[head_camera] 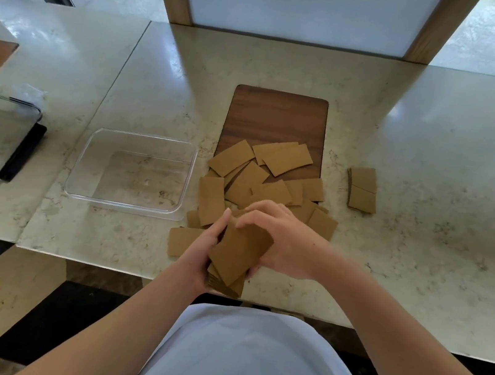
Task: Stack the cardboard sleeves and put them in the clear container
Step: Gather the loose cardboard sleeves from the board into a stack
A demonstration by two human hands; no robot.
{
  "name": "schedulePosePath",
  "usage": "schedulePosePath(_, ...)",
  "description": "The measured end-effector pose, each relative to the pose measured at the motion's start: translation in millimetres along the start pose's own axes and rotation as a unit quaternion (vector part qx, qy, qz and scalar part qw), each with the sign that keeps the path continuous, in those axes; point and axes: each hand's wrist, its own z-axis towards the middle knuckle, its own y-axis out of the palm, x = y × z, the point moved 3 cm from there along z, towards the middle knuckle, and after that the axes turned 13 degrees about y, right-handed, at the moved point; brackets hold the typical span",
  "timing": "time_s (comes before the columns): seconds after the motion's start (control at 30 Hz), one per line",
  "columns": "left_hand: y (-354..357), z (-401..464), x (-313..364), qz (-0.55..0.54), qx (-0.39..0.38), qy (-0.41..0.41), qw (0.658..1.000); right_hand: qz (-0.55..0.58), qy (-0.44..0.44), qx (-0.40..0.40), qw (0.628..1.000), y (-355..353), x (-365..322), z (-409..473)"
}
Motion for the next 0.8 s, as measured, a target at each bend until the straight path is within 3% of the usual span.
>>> schedulePosePath(0.2,6.0,-2.1,3.1,0.055,-0.059,0.003,0.997,-0.025,0.022,-0.017,0.999,3.6,-6.4,1.7)
schedulePosePath(0.3,13.6,-2.2,2.9,0.055,-0.079,0.009,0.995,0.078,0.107,-0.041,0.99,1.4,16.1,1.7)
schedulePosePath(0.4,22.2,4.1,4.5,0.001,-0.09,0.037,0.995,0.163,0.224,-0.064,0.959,-10.4,62.3,-2.5)
schedulePosePath(0.57,18.7,10.6,5.5,-0.053,-0.084,0.049,0.994,0.1,0.321,0.03,0.941,-5.9,130.3,-15.2)
schedulePosePath(0.8,13.5,10.7,0.9,-0.019,-0.032,0.047,0.998,0.013,0.403,0.105,0.909,5.4,153.0,-17.0)
